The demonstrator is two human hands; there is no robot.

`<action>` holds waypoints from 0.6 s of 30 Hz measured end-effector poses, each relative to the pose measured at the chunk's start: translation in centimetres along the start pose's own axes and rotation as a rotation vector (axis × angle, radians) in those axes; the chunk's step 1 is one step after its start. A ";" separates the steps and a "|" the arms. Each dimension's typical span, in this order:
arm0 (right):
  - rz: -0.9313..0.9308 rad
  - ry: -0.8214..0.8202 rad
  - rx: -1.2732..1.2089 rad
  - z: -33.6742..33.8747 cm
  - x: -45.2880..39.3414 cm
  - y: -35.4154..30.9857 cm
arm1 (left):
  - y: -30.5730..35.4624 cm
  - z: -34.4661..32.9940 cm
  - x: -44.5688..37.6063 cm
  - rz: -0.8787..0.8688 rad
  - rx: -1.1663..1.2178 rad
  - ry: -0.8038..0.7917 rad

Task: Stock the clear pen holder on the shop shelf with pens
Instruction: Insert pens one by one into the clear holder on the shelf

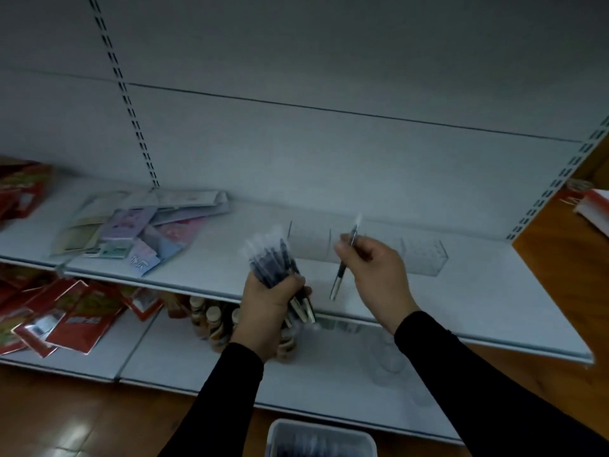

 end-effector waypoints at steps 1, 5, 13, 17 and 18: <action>0.006 0.025 -0.032 -0.4 -1.1 0.3 | -0.2 0.6 -0.7 0.008 0.030 0.026; 0.071 0.095 -0.051 -1.6 -5.1 1.3 | -1.2 2.3 -2.1 0.031 0.111 0.072; 0.115 0.055 -0.053 -4.6 -11.0 1.1 | -1.6 3.6 -4.4 0.083 0.261 0.139; 0.158 0.054 0.057 -5.3 -12.7 1.3 | -1.7 3.9 -4.7 0.119 0.299 0.150; 0.161 0.058 0.079 -5.3 -13.0 1.4 | -1.8 3.9 -4.8 0.121 0.304 0.150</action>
Point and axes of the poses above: each hand's wrist, its own x-axis away from the middle knuckle, its own z-axis out of the back of the hand, y = z × x, the point moved 5 cm from there along -x, towards the middle knuckle, and after that the axes turned 13 degrees about -x, right-handed, at the moved point
